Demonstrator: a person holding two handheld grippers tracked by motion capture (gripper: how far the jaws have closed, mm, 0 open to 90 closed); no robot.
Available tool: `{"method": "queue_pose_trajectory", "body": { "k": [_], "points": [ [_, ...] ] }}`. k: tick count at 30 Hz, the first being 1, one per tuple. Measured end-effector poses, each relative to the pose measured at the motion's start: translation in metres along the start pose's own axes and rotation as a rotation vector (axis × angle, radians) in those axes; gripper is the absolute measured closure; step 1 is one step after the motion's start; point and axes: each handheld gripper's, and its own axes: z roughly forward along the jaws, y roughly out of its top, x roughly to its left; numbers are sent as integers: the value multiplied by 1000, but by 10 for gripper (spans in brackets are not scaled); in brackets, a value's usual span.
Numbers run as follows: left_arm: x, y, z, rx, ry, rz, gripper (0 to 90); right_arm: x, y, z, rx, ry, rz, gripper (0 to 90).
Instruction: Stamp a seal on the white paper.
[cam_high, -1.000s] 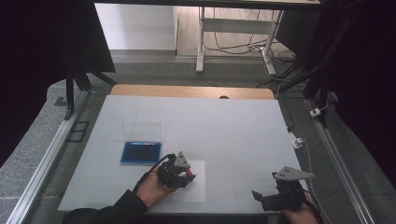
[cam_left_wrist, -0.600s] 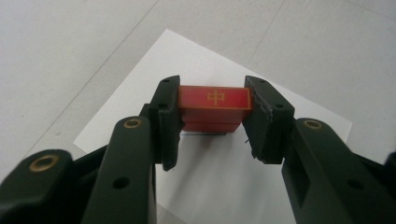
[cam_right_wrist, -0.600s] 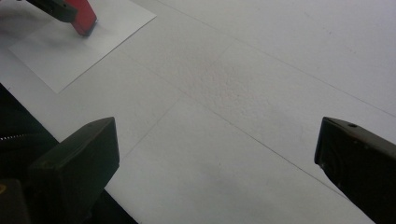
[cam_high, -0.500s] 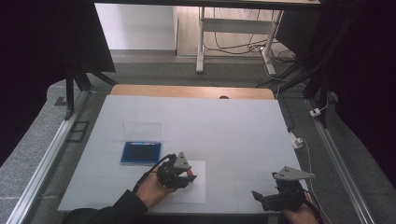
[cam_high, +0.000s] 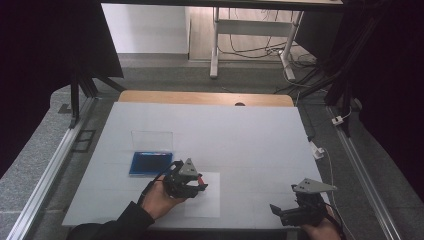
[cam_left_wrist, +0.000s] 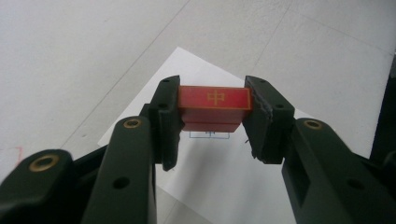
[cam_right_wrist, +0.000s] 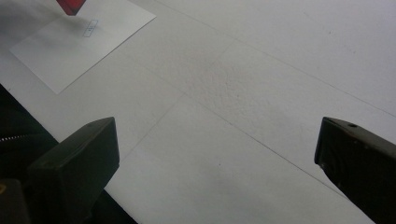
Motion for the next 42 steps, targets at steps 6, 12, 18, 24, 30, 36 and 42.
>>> {"method": "queue_pose_trajectory", "body": {
  "k": [6, 12, 18, 24, 30, 36, 42],
  "points": [
    [4, -1, -7, -16, -1, -13, 583, 0, 0, 0, -1, 1, 2, 0],
    [9, -2, -13, -19, 4, -27, 583, 0, 0, 0, -1, 2, 4, 0],
    [15, -4, -19, -27, 11, -45, 583, 0, 0, 0, -1, 3, 4, 1],
    [21, -7, -27, -29, 21, -56, 583, 0, 0, 0, -2, 3, 3, 0],
    [28, -10, -34, -32, 38, -76, 583, -1, 0, 0, -2, 3, 4, 1],
    [34, -13, -39, -40, 52, -102, 583, 0, 0, 0, -2, 4, 3, 0],
    [40, -16, -45, -46, 74, -124, 583, -1, 0, 0, -2, 4, 3, 0]
  ]
}}
